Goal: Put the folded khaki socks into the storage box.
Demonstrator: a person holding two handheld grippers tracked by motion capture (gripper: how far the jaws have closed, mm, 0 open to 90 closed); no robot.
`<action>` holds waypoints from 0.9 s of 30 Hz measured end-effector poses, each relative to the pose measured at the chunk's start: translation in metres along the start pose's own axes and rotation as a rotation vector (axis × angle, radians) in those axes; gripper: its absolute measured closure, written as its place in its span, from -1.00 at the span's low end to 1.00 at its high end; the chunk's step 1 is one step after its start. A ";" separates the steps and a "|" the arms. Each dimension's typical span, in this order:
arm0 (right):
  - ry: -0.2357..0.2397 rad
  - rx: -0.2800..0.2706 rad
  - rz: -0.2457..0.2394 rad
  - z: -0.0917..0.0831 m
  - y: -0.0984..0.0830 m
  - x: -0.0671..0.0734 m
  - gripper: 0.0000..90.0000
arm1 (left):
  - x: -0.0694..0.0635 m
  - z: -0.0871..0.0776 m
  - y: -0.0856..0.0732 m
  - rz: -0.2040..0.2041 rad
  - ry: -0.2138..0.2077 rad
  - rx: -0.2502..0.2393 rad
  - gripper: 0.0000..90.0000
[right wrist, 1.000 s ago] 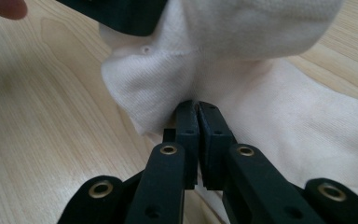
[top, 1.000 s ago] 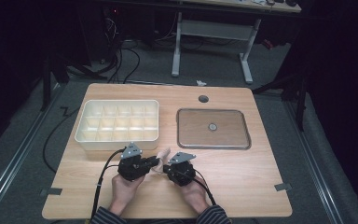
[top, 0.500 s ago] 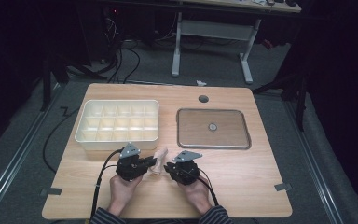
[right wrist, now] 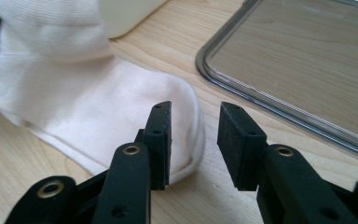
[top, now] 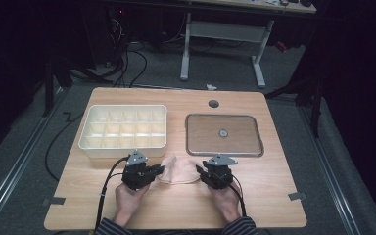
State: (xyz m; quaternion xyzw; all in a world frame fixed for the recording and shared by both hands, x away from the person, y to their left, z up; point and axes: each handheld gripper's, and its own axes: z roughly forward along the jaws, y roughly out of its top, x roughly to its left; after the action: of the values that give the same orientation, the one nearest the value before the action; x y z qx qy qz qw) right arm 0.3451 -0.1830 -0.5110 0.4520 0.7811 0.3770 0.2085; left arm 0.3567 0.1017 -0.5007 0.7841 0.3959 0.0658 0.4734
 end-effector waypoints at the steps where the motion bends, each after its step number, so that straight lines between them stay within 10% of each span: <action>1: -0.002 0.002 0.000 0.001 -0.001 -0.001 0.43 | 0.000 0.000 0.000 0.000 0.001 0.000 0.84; 13: 0.031 0.073 -0.004 0.016 -0.007 0.002 0.84 | -0.002 -0.002 0.002 0.006 -0.010 -0.005 0.84; 27: 0.094 0.073 -0.032 0.022 -0.004 0.021 0.88 | -0.004 -0.001 0.005 -0.002 -0.034 0.003 0.83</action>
State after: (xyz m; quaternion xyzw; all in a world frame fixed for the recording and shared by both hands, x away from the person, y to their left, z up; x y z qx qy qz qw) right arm 0.3465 -0.1575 -0.5275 0.4284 0.8104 0.3658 0.1609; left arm 0.3559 0.0982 -0.4953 0.7854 0.3886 0.0515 0.4790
